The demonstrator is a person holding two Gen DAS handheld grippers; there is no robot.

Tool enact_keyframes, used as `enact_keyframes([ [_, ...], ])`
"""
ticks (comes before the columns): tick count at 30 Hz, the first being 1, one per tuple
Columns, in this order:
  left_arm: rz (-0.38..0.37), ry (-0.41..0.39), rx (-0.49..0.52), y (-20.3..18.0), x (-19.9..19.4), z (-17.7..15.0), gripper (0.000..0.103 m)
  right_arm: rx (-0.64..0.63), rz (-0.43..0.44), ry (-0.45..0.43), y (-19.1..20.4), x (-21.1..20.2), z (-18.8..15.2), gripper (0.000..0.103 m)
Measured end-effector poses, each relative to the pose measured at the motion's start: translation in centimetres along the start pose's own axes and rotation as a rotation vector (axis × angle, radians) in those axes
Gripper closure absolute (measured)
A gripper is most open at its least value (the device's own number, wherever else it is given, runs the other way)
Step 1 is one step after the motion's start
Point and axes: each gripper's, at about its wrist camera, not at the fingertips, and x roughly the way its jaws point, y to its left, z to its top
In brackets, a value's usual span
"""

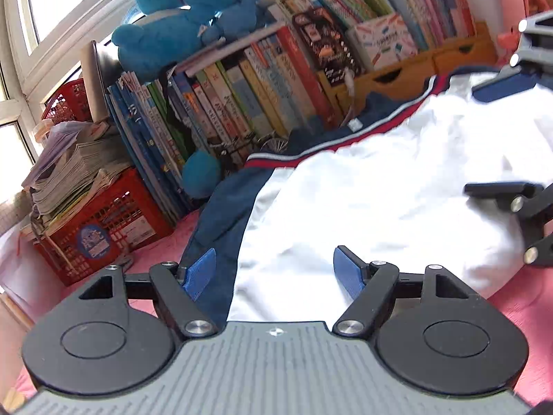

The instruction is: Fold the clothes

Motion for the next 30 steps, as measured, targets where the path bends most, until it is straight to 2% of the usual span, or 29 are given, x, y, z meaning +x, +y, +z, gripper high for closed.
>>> enact_keyframes([
  [2, 0.018, 0.033, -0.026, 0.9, 0.7, -0.3, 0.027, -0.01, -0.059, 0.07, -0.6, 0.8, -1.8, 0.042],
  [4, 0.031, 0.07, -0.04, 1.9, 1.6, -0.9, 0.025, 0.033, -0.109, 0.144, -2.4, 1.0, -4.1, 0.046],
  [6, 0.044, 0.079, -0.048, 2.6, 2.1, -1.2, 0.023, 0.07, -0.194, 0.234, -4.8, 1.0, -7.1, 0.048],
  [9, 0.069, 0.08, -0.03, 3.1, 2.4, -1.5, 0.02, 0.106, -0.306, 0.324, -8.0, 0.5, -11.1, 0.048],
  [12, 0.095, 0.082, -0.013, 3.5, 2.8, -1.8, 0.014, 0.203, -0.29, 0.352, -10.1, -0.1, -13.1, 0.047],
  [15, 0.108, 0.079, -0.003, 3.7, 3.0, -1.8, 0.009, 0.141, -0.323, 0.343, -9.1, 0.1, -12.9, 0.049],
  [16, 0.11, 0.08, -0.007, 3.9, 3.0, -1.8, 0.007, 0.142, -0.323, 0.344, -9.0, 0.0, -12.9, 0.053],
  [19, 0.118, 0.085, -0.021, 4.2, 3.2, -1.8, 0.003, 0.155, -0.317, 0.346, -8.8, -0.2, -12.9, 0.053],
  [21, 0.126, 0.071, -0.033, 4.5, 3.0, -1.9, 0.003, 0.159, -0.315, 0.344, -8.8, -0.2, -12.9, 0.053],
  [23, 0.111, 0.042, -0.069, 5.0, 1.8, -2.2, 0.014, 0.203, -0.302, 0.323, -9.1, -0.9, -12.6, 0.052],
  [25, 0.047, -0.019, -0.138, 5.8, -0.2, -2.4, 0.016, 0.284, -0.284, 0.285, -9.7, -2.0, -12.2, 0.051],
  [27, -0.032, -0.1, -0.178, 6.0, -1.8, -1.7, 0.019, 0.463, -0.195, 0.194, -10.8, -3.4, -10.9, 0.049],
  [30, -0.125, -0.166, -0.147, 4.2, -2.0, 1.1, 0.019, 0.734, 0.045, 0.08, -12.6, -2.9, -8.2, 0.047],
])
